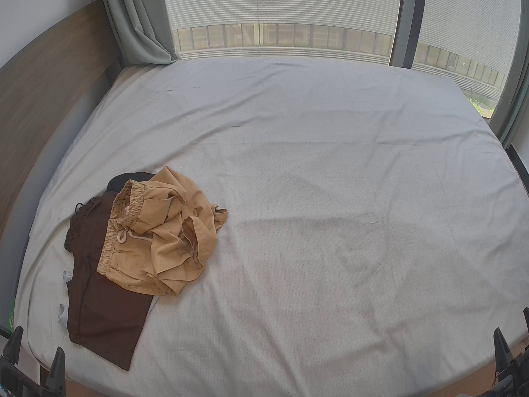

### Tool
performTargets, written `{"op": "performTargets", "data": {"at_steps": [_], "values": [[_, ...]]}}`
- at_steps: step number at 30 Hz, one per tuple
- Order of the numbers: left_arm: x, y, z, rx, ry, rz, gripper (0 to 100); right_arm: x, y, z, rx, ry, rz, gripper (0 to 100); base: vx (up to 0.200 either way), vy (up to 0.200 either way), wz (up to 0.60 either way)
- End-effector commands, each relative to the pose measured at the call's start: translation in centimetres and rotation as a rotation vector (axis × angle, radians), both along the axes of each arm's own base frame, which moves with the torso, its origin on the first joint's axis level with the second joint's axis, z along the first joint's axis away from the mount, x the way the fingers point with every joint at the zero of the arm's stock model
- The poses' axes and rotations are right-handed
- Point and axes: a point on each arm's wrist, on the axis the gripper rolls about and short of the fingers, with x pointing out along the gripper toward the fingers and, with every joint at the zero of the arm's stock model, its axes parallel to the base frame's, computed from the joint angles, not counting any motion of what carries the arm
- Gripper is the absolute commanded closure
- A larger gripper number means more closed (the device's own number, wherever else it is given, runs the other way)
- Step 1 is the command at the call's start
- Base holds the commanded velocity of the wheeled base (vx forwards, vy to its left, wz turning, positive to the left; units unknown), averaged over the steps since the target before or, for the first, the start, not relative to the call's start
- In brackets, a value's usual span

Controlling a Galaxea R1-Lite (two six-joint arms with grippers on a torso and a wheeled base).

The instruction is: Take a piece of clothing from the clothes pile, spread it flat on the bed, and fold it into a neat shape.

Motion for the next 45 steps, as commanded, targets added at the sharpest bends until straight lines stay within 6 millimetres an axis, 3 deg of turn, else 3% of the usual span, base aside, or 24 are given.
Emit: {"op": "performTargets", "data": {"at_steps": [1,4,5,21,35,45], "values": [[0.0,0.0,-0.2,-0.003,-0.017,0.002,0,0.0,0.0,-0.5,0.001,0.003,0.001,0,0.000,0.000,0.00],[-0.8,0.0,3.1,-0.010,-0.129,-0.004,0,0.0,0.0,-0.5,0.001,0.001,0.001,0,0.000,0.000,0.00],[-0.7,0.1,5.3,-0.012,-0.145,-0.012,0,0.0,0.0,-0.5,-0.001,0.003,-0.001,0,0.000,0.000,0.00],[0.2,0.1,7.1,-0.014,-0.111,-0.028,0,0.0,0.0,-0.5,0.001,0.003,0.001,0,0.000,0.000,0.00],[1.6,0.1,10.4,-0.075,-0.127,-0.067,0,0.0,0.0,-0.5,-0.001,0.000,0.003,0,0.000,0.000,0.00],[4.1,-0.1,11.7,-0.112,-0.035,-0.086,0,0.0,0.0,-0.5,-0.004,0.000,0.003,0,0.000,0.000,0.00]]}}
